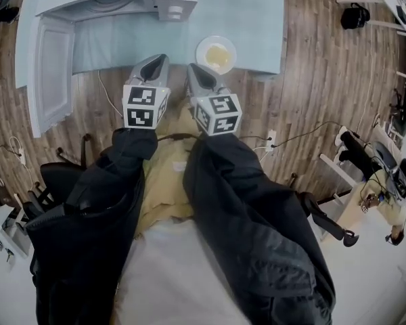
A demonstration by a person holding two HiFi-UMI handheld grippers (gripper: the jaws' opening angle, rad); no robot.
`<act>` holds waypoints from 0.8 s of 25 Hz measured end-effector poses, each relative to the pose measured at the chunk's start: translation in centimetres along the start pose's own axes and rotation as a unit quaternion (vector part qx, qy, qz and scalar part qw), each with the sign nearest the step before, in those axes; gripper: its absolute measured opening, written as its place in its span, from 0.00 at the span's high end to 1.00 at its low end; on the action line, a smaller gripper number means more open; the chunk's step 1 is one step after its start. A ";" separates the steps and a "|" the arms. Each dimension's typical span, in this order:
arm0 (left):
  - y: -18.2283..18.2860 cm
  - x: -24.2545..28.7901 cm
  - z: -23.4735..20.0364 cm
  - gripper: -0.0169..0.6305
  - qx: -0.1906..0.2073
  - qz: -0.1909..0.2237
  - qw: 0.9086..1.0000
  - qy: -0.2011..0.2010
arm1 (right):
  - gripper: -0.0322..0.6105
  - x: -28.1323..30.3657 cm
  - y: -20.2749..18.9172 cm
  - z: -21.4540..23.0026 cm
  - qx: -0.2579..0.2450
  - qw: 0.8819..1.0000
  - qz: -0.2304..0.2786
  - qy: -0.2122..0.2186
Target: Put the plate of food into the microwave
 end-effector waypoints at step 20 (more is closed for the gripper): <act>-8.6 8.5 3.3 0.97 -0.051 -0.161 0.985 -0.037 | 0.89 1.7 -9.2 12.5 0.167 0.979 -0.094 -0.063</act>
Point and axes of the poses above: the fingertips, and each gripper's own axes: x forward along the fingers, z to its right, y out of its top, the point moved 9 cm from there along -x, backward along the fingers, and after that the axes turned 2 degrees about x, right-handed, at the moved point
